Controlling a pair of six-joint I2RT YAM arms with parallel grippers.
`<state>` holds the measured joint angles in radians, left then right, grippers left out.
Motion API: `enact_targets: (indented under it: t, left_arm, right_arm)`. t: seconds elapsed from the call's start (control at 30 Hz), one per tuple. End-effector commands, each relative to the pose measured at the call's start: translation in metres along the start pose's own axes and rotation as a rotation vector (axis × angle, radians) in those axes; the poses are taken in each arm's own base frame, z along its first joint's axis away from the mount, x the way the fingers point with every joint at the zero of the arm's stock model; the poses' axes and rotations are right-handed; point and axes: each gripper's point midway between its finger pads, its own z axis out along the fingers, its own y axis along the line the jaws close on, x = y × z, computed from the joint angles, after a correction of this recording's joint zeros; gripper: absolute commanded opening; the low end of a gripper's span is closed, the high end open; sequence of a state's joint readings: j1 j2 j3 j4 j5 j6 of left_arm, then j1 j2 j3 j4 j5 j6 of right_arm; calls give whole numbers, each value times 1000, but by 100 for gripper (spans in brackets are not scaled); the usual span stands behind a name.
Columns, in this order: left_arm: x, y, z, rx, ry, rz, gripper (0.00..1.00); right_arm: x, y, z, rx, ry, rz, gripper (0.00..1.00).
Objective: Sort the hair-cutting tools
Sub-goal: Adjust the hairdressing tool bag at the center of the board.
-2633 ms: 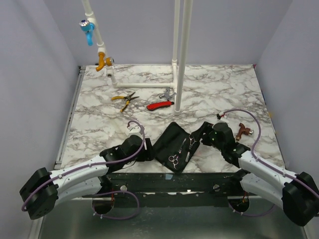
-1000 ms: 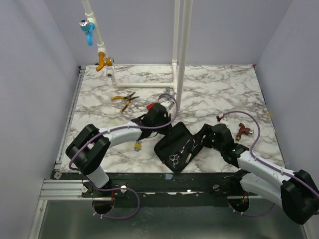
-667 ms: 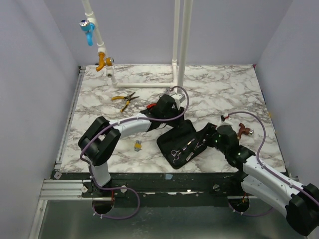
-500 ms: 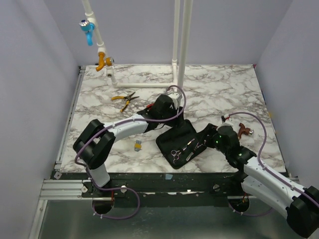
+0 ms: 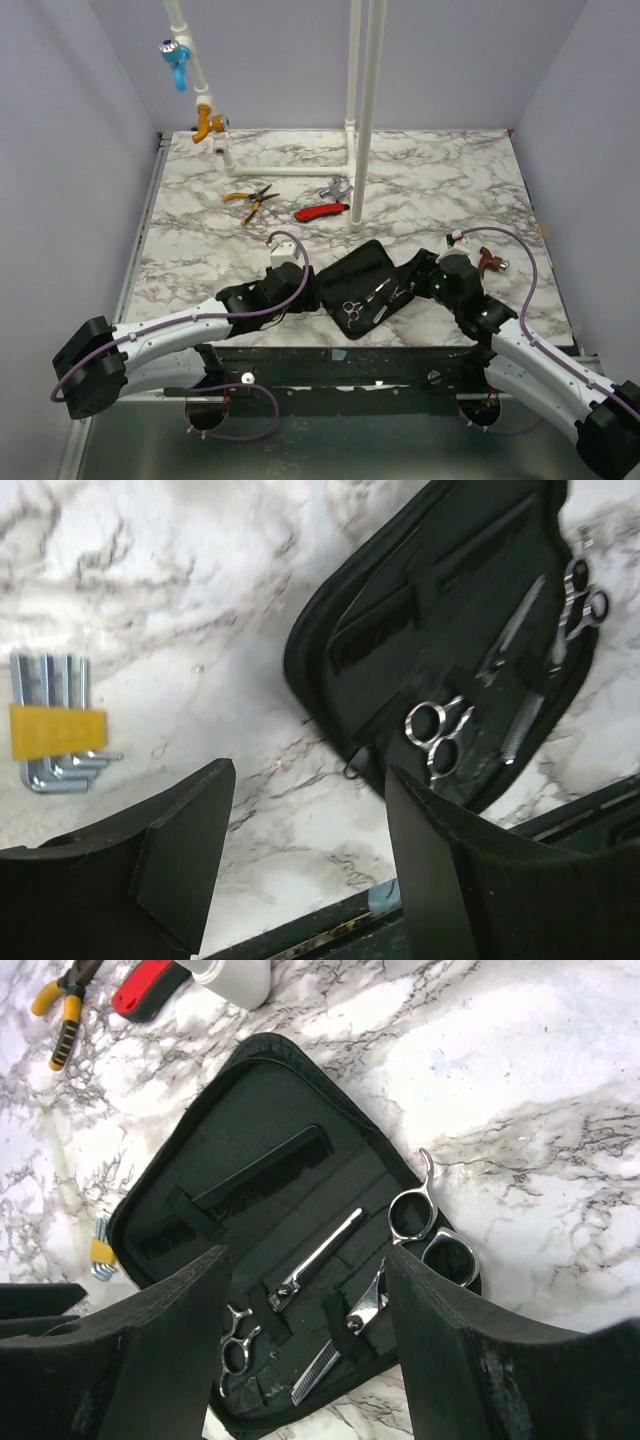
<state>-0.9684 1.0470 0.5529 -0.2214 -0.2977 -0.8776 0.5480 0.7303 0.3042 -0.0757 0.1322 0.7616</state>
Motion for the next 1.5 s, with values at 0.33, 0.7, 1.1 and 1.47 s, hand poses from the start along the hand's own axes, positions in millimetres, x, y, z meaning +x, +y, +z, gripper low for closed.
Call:
enact_targets:
  t: [0.33,0.7,1.1,1.47]
  left_arm:
    - [27,-17,34,91,21,-11,60]
    - [33,-19,62,46,84,44,56]
    - [22,-7,80,48,121,13,53]
    - [-1,-25,98,90,139,54,48]
  right_arm:
    - [13,-16,5,55,33,4,66]
    - [19,-42,15,199,31,48,67]
    - [48,-46,29,218,146,92,67]
    - [75,-33,24,82,242,107,67]
